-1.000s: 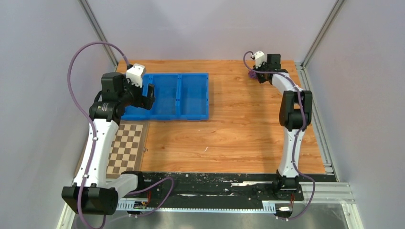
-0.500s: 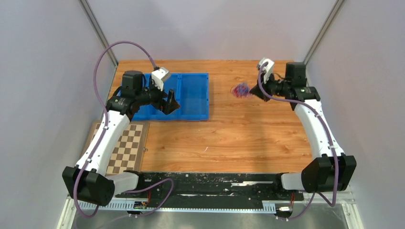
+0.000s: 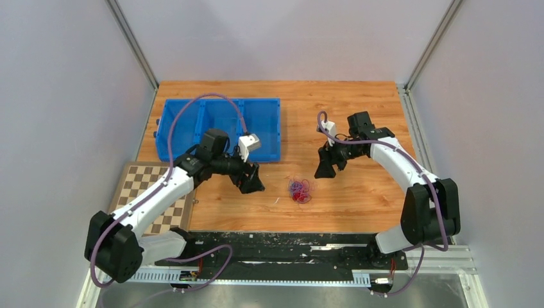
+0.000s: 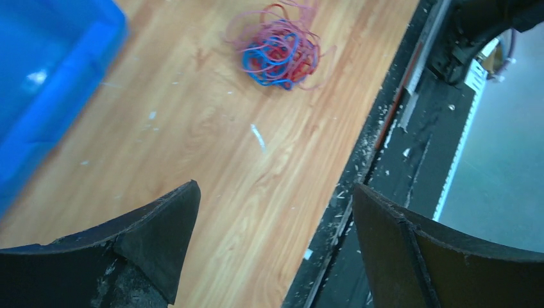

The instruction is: Untangle the cables

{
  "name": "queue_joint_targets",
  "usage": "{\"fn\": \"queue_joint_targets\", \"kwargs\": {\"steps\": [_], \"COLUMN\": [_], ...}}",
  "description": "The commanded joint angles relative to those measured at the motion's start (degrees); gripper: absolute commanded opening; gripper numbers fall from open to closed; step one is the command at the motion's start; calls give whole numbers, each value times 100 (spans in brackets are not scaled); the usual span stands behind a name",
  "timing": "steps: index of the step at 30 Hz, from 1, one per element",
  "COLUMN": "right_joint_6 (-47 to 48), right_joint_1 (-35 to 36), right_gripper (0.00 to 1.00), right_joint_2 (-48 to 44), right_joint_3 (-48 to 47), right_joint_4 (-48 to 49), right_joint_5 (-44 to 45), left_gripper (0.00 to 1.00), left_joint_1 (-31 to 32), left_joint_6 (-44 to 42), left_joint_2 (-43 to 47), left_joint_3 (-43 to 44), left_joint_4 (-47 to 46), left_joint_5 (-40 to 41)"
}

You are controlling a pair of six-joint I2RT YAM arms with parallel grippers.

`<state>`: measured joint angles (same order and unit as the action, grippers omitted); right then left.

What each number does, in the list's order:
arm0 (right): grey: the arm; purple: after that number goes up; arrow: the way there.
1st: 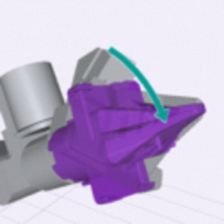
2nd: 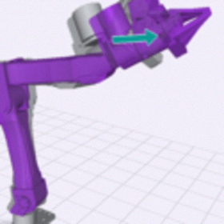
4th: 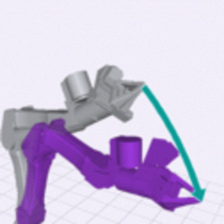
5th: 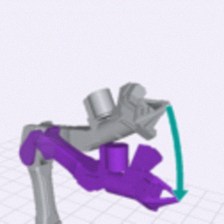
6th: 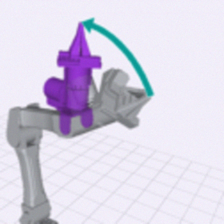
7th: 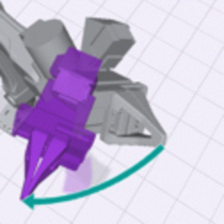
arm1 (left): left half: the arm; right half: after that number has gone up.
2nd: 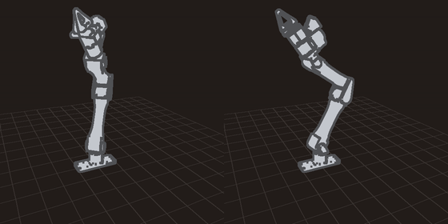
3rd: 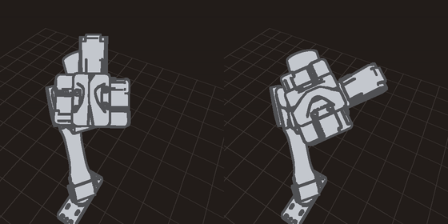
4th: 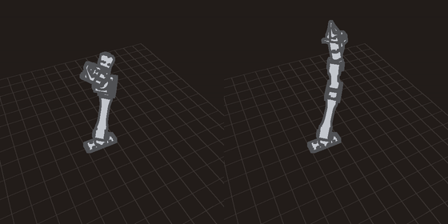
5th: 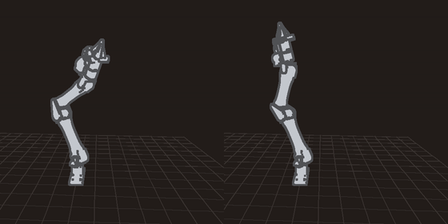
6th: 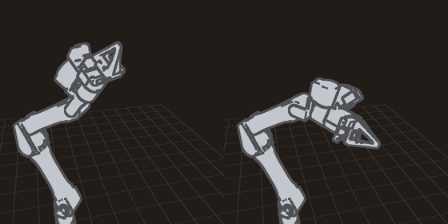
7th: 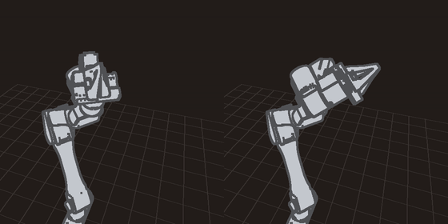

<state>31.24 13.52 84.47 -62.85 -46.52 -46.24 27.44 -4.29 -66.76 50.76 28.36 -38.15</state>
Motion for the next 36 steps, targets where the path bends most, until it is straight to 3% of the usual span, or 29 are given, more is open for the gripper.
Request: {"fn": "queue_joint_targets", "kwargs": {"steps": [1, 11, 20, 23, 26, 27, 31, 36], "right_joint_6": [-9, -1500, -2304, -2355, -2387, -2401, -2363, -1857], "right_joint_1": [-95, -89, -2, 58, 118, 124, 112, 89], "right_gripper": [69, 74, 69, 67, 53, 44, 3, 0], "right_joint_2": [-68, 103, 1038, 1123, 1169, 1209, 1103, 332], "right_joint_3": [276, 1011, 1149, 1195, 1170, 1141, 966, 819], "right_joint_4": [-111, 972, 1513, 1604, 1685, 1683, 1591, 1120], "right_joint_5": [209, 264, -24, -63, -52, -66, 15, 938], "left_gripper": [94, 84, 84, 72, 51, 38, 3, 0], "left_joint_1": [516, 1401, 1875, 1879, 1872, 1876, 1879, 1866], "left_joint_6": [987, 1737, 1942, 1988, 2076, 2105, 1960, 1293], "left_joint_2": [-158, -1791, -3294, -3365, -3330, -3323, -3032, -1972], "left_joint_3": [-442, -661, 59, 86, 42, 41, 55, -26], "left_joint_4": [-1564, -3772, -4082, -4199, -4342, -4386, -4226, -3285], "left_joint_5": [-39, 662, 1105, 1048, 879, 796, 614, 450]}}
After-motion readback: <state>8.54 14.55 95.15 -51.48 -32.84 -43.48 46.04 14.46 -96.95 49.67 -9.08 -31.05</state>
